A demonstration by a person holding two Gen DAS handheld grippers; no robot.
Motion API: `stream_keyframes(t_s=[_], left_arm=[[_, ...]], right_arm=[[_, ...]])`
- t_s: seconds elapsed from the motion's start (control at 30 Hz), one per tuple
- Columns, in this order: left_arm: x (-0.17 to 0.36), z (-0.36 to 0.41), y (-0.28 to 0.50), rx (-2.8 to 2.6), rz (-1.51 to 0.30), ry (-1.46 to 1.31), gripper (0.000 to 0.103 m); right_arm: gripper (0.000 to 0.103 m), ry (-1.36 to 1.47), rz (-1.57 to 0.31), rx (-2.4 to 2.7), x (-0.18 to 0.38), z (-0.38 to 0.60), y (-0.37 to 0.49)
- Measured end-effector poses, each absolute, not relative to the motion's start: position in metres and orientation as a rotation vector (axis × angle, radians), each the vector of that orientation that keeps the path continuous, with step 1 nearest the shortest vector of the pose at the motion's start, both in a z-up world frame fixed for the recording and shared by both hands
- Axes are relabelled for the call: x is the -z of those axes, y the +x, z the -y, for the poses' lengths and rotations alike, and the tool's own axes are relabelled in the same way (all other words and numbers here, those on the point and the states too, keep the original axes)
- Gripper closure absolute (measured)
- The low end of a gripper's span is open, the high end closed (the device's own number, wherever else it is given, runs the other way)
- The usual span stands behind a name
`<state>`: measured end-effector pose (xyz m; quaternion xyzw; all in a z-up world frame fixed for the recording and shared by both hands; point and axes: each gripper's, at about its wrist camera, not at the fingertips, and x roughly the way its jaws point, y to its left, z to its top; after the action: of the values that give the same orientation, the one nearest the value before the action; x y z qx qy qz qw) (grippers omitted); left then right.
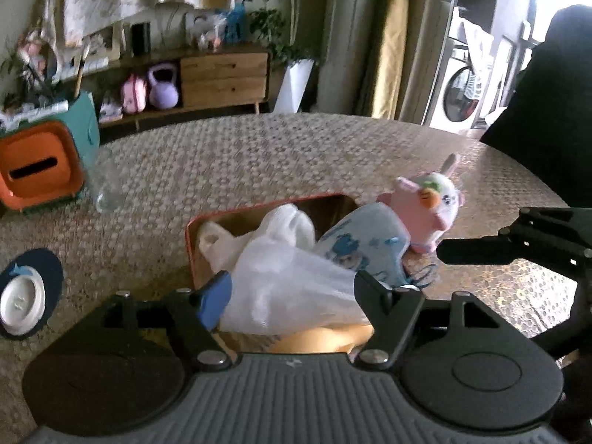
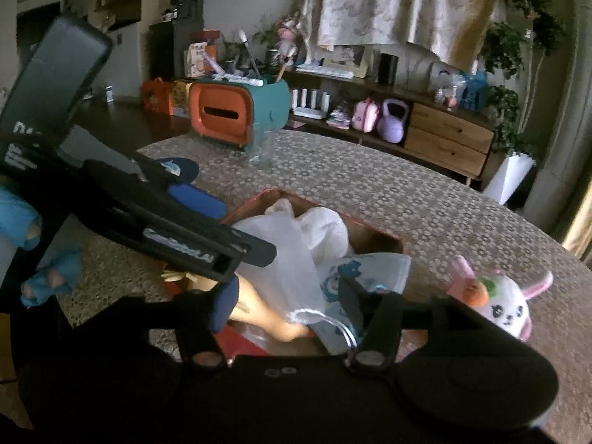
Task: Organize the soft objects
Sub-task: 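Withdraw both open grippers up and away from the box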
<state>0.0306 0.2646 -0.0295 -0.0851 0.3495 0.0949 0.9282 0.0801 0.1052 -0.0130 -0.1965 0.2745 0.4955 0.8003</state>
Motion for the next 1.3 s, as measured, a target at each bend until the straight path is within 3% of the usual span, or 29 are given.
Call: stream_keyframes(t_s=[0.83,0.9,0.93,1.3], left_arm=[[-0.024,-0.209,-0.039,-0.174,-0.542,-0.132,0.015],[-0.025,-0.204,-0.044,-0.179,-0.532,-0.125,0.010],[-0.025,-0.202,-0.047,-0.179,-0.525,-0.121,0.003],[-0.031,-0.176,-0.072,-0.197,-0.460,-0.104,0.000]], right_arm=[[0.008,-0.219,-0.465,-0.902,-0.034,-0.030,0.036],[0.003,-0.206,-0.442,-0.884,-0.036,-0.024,0.032],[0.001,-0.198,-0.433,-0.874,-0.037,-0.021,0.030],[0.000,-0.069,-0.407,-0.754,-0.035,0.013,0.019]])
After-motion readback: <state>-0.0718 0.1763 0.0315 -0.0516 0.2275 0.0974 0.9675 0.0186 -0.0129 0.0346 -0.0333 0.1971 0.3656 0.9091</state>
